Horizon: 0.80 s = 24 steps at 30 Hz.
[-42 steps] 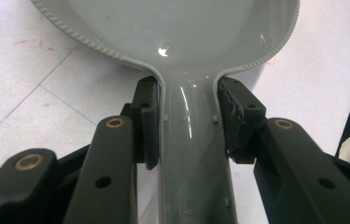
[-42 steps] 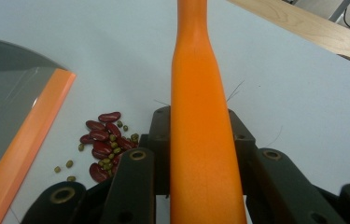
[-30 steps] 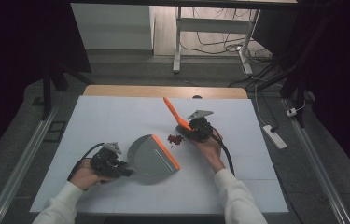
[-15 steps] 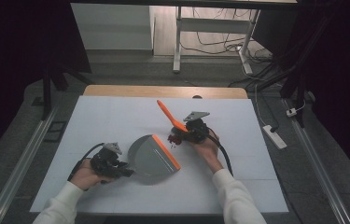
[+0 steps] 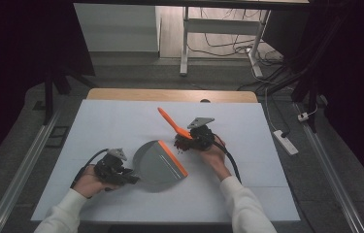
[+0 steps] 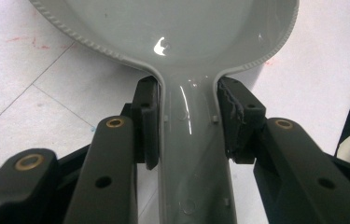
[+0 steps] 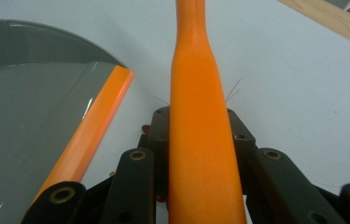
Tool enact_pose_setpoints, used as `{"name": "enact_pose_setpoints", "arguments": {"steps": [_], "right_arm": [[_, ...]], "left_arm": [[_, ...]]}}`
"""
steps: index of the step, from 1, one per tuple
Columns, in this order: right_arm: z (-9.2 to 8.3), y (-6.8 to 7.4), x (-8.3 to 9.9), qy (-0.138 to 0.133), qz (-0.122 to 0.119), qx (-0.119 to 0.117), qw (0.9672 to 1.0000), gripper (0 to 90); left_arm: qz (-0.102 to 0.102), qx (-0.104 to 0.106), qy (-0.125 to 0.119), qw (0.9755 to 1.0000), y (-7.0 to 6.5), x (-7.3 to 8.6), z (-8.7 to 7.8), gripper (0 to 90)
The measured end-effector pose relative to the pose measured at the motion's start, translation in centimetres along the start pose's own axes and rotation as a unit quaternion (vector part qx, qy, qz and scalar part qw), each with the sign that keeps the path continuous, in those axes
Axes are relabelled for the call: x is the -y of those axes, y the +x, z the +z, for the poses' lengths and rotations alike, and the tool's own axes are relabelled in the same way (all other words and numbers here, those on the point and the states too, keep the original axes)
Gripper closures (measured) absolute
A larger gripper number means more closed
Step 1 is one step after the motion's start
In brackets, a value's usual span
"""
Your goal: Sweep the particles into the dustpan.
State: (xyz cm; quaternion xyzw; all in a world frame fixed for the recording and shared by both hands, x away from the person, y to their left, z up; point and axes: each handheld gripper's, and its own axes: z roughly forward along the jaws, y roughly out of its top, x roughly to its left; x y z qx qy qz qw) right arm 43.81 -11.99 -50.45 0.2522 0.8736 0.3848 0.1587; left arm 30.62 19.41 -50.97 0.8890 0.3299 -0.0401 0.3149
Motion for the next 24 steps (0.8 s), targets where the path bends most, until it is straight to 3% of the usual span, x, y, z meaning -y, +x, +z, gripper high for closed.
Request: {"name": "enact_pose_setpoints", "arguments": {"steps": [24], "right_arm": [[0.24,0.97,-0.26,-0.002,-0.024,-0.026,0.9994,69.9]], "left_arm": [[0.0,0.002,0.003,1.0,0.01,0.01,0.08,62.0]]}}
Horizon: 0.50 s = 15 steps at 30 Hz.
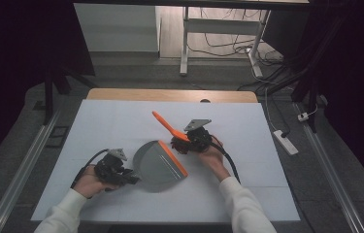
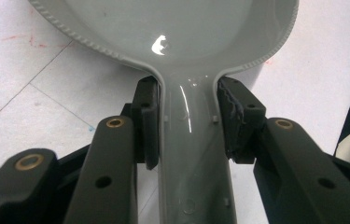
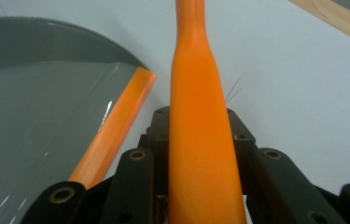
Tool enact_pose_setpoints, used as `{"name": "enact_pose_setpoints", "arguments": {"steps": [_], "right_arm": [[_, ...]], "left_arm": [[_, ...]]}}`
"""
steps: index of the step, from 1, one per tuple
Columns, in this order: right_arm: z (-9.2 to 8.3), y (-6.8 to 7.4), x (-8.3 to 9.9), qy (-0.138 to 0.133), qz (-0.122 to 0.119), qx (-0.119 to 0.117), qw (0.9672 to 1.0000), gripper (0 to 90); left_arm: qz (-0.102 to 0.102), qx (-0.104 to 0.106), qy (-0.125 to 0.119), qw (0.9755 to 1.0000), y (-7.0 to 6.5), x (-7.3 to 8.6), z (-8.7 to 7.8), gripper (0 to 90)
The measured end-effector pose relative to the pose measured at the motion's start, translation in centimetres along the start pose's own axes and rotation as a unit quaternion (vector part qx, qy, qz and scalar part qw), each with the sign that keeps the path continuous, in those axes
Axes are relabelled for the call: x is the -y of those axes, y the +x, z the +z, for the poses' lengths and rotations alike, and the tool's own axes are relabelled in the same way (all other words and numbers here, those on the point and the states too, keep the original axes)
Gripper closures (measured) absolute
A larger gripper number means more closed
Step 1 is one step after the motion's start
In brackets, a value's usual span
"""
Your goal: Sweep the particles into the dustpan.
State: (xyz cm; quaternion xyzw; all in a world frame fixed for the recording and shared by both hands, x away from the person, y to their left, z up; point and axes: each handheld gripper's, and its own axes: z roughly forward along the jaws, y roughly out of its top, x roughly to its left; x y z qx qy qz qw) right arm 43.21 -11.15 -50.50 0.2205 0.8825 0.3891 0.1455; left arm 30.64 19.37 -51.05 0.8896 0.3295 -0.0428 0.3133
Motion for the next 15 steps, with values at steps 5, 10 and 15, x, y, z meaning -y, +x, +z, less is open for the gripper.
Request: {"name": "enact_pose_setpoints", "arguments": {"steps": [5,10,15], "right_arm": [[0.06,0.22,-0.08,0.001,-0.003,-0.001,1.0,69.9],[0.1,0.35,-0.1,0.0,-0.001,-0.006,1.0,69.9],[0.16,0.6,-0.18,0.0,-0.004,-0.008,1.0,69.9]], "left_arm": [[0.0,0.0,0.0,1.0,-0.01,0.0,0.01,62.0],[0.0,0.001,0.001,1.0,0.0,0.0,0.04,62.0],[0.0,0.001,0.0,1.0,-0.02,0.0,0.04,62.0]]}}
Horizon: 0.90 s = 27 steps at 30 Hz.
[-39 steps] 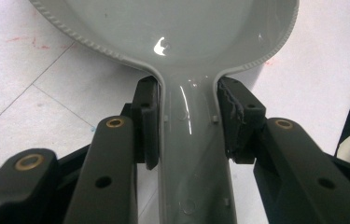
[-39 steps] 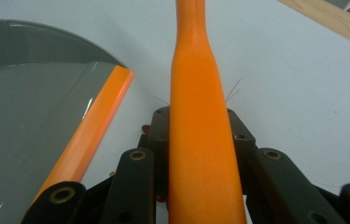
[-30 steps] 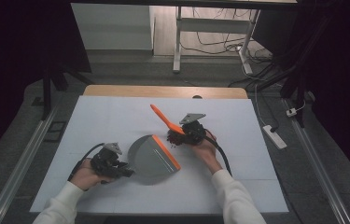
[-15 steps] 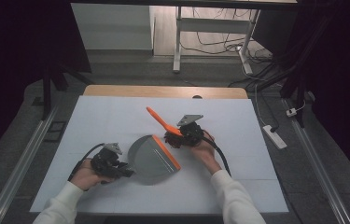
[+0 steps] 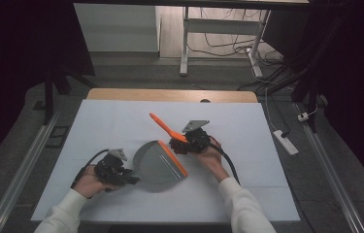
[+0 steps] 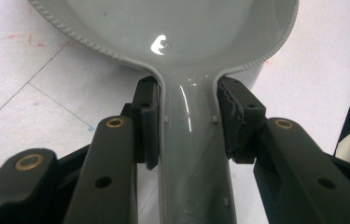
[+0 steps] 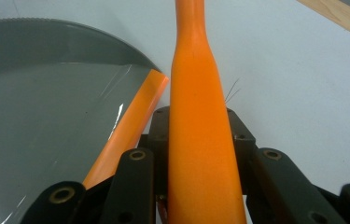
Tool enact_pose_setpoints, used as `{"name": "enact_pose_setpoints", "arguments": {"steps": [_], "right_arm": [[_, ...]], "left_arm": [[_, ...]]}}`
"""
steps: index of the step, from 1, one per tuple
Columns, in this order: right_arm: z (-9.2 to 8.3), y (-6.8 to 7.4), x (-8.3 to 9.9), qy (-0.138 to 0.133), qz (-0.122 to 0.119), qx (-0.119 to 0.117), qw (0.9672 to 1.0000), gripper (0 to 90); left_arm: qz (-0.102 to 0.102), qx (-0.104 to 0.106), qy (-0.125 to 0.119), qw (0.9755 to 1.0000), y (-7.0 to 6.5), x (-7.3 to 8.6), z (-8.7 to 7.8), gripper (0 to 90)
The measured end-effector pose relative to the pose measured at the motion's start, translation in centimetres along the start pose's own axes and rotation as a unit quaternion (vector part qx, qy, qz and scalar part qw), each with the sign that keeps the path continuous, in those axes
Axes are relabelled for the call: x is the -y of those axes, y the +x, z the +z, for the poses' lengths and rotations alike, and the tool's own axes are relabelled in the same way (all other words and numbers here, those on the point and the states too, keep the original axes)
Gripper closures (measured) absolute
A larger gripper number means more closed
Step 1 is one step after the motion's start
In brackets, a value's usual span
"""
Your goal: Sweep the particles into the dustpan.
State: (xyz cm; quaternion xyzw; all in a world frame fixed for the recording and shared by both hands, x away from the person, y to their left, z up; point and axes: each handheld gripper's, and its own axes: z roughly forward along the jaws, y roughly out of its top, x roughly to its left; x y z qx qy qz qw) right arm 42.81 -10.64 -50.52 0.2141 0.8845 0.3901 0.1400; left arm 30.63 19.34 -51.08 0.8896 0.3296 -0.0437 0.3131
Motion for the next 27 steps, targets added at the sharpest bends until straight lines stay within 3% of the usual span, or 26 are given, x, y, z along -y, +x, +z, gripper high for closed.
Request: {"name": "enact_pose_setpoints", "arguments": {"steps": [27], "right_arm": [[0.4,1.5,-0.5,-0.005,-0.002,-0.034,0.9994,70.0]], "left_arm": [[0.002,0.0,0.003,1.0,0.0,0.0,0.1,62.0]]}}
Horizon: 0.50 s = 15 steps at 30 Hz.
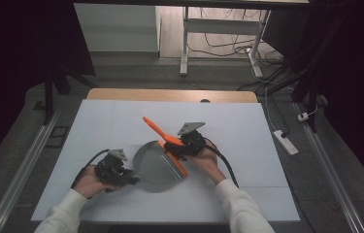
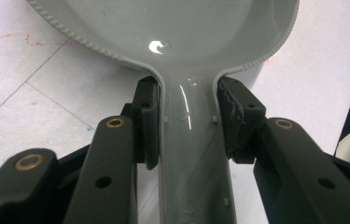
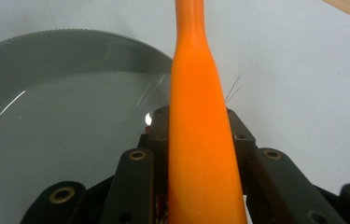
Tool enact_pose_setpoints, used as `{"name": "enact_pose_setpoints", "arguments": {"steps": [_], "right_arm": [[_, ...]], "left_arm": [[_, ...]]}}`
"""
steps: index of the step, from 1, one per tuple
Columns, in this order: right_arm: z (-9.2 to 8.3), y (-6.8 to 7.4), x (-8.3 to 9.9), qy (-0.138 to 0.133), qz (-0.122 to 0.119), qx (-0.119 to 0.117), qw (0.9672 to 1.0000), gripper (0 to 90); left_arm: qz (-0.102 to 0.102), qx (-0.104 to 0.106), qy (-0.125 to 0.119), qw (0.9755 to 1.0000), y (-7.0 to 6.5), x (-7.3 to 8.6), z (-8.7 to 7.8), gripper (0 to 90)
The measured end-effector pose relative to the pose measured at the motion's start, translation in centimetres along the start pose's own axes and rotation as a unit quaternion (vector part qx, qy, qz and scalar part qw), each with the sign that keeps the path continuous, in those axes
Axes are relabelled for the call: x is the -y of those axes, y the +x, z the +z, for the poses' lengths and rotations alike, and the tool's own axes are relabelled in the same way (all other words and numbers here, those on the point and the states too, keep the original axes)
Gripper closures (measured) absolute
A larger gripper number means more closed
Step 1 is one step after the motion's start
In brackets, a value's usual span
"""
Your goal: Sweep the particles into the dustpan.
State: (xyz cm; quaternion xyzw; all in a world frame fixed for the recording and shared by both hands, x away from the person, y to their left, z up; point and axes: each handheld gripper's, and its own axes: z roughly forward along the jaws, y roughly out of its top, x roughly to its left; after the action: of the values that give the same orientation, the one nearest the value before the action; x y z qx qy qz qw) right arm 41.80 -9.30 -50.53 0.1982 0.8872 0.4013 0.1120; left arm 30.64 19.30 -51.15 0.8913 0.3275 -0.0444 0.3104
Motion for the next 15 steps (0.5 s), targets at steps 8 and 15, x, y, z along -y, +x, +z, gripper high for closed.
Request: {"name": "enact_pose_setpoints", "arguments": {"steps": [8,15], "right_arm": [[0.0,0.4,-0.2,-0.001,-0.005,-0.003,1.0,69.9],[-0.1,1.1,-0.8,-0.007,-0.014,-0.022,0.9996,70.0]], "left_arm": [[0.0,0.001,0.001,1.0,0.0,0.0,0.0,62.0],[-0.001,0.001,0.001,1.0,0.0,0.0,0.0,62.0]]}}
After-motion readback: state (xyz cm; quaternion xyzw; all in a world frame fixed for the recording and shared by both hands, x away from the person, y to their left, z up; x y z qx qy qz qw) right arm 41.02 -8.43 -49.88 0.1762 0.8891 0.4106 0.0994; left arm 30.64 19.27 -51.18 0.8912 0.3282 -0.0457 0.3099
